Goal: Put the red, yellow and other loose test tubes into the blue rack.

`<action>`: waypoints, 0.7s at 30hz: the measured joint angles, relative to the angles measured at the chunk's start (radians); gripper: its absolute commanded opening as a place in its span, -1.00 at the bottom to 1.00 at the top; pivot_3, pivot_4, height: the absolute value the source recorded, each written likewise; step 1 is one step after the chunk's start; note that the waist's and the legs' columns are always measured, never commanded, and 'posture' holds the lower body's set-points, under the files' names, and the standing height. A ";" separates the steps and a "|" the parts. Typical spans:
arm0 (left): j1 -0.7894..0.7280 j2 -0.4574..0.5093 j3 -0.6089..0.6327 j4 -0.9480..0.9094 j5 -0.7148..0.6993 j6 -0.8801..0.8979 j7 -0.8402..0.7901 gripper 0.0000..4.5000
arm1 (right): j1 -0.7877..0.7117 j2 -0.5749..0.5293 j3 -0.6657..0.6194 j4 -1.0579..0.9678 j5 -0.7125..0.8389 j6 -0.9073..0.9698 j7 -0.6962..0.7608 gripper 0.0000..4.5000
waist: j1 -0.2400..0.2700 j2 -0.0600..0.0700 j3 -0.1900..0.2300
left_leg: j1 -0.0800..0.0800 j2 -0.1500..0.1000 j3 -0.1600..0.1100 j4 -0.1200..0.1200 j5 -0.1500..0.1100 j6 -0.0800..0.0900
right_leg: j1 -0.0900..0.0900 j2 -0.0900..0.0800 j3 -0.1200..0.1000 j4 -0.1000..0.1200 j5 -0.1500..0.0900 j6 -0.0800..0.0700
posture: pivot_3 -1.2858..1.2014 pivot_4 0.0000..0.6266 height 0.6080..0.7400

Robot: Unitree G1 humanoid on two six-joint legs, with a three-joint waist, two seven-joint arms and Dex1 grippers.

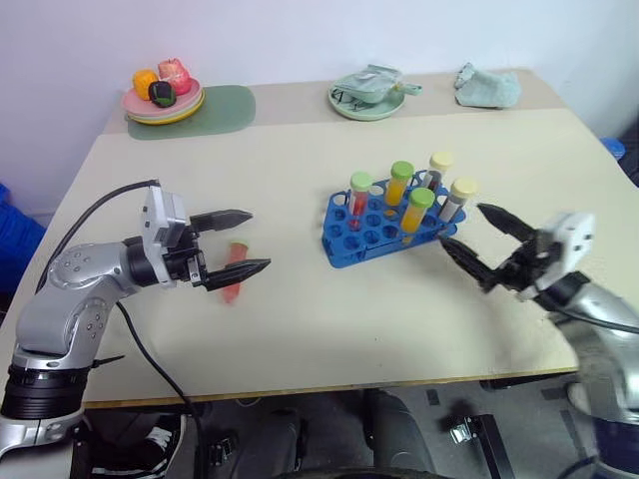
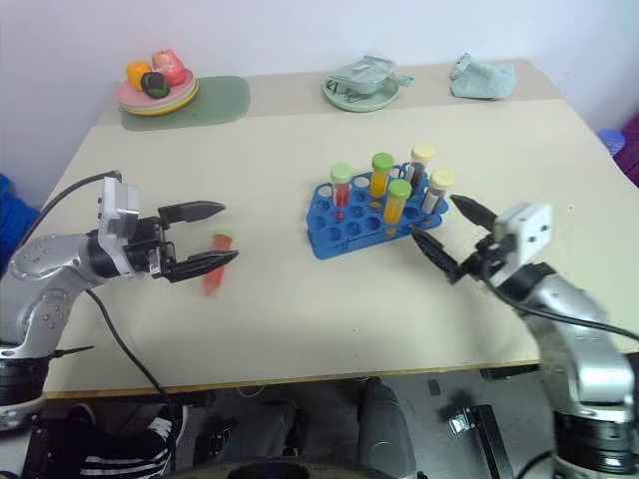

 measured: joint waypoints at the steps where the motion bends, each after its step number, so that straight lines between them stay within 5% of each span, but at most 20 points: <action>1: -0.001 0.000 0.000 0.001 0.006 0.004 0.013 1.00 | -0.019 -0.054 -0.010 -0.001 0.038 0.038 0.046 0.98 | -0.001 0.000 0.000 | 0.000 0.000 0.000 0.000 0.000 0.000 | 0.000 0.000 0.000 0.000 0.000 0.000 | 0.03 -0.52 1.00; 7: -0.002 0.044 0.003 -0.006 0.058 0.093 0.136 1.00 | -0.194 -0.204 0.017 0.028 0.152 0.167 0.238 0.98 | 0.003 -0.001 0.000 | 0.000 0.001 0.000 0.000 0.000 0.001 | 0.001 0.000 0.000 0.000 0.000 0.000 | 0.03 -0.52 1.00; 15: -0.095 0.142 0.035 -0.261 -0.018 0.748 0.488 1.00 | -0.306 -0.229 0.118 0.164 0.082 0.150 0.416 0.98 | 0.024 -0.003 0.002 | -0.002 0.000 0.000 0.002 -0.001 0.002 | 0.000 -0.001 0.000 0.001 0.000 0.000 | 0.03 -0.52 1.00; 21: -0.286 0.050 0.056 -0.274 -0.080 1.175 0.701 1.00 | -0.329 -0.200 0.141 0.162 0.062 0.137 0.432 0.98 | 0.023 -0.003 0.001 | -0.001 0.000 -0.001 0.002 -0.001 0.001 | 0.000 -0.001 0.000 0.001 0.000 0.000 | 0.03 -0.52 1.00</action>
